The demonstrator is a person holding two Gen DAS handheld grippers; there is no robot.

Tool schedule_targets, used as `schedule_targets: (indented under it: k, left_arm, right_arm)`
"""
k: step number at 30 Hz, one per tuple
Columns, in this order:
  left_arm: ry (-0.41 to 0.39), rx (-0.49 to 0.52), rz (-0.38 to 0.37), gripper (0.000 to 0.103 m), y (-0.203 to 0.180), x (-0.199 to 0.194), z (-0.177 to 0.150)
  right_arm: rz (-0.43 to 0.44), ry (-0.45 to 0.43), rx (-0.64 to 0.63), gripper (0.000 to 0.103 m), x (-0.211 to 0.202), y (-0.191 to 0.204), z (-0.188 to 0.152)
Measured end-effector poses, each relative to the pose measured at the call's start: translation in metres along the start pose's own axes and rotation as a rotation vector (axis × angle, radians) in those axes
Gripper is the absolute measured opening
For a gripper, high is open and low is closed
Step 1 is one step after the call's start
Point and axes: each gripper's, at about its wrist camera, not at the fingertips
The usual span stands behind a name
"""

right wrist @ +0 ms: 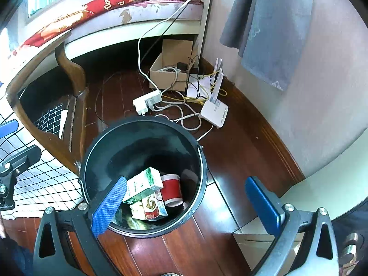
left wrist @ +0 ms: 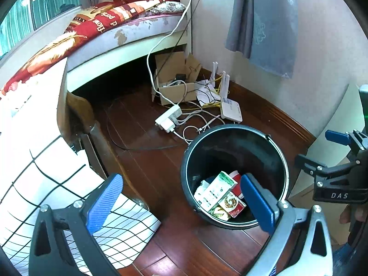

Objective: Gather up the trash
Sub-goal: 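Move both open tools back toward the items on the table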

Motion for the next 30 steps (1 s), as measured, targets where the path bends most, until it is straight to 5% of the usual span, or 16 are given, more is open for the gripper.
schedule_targets:
  k: [16, 30]
  left_arm:
    - [-0.094, -0.033, 0.027, 0.102, 0.011, -0.058, 0.009]
    - [-0.176, -0.145, 0.088, 0.102, 0.076, -0.110, 0.006]
  right_arm:
    - [0.023, -0.118, -0.026, 0.103, -0.058, 0.011, 0.017]
    - [0.191, -0.286, -0.091, 0.103, -0.110, 0.082, 0.058]
Point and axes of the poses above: each gripper's, at about its wrist camera, not at the fingertips, and x roughly the way its jaws point, y to its left, z to its top, and after that the axes turned 7 degrees about -z, right-handed
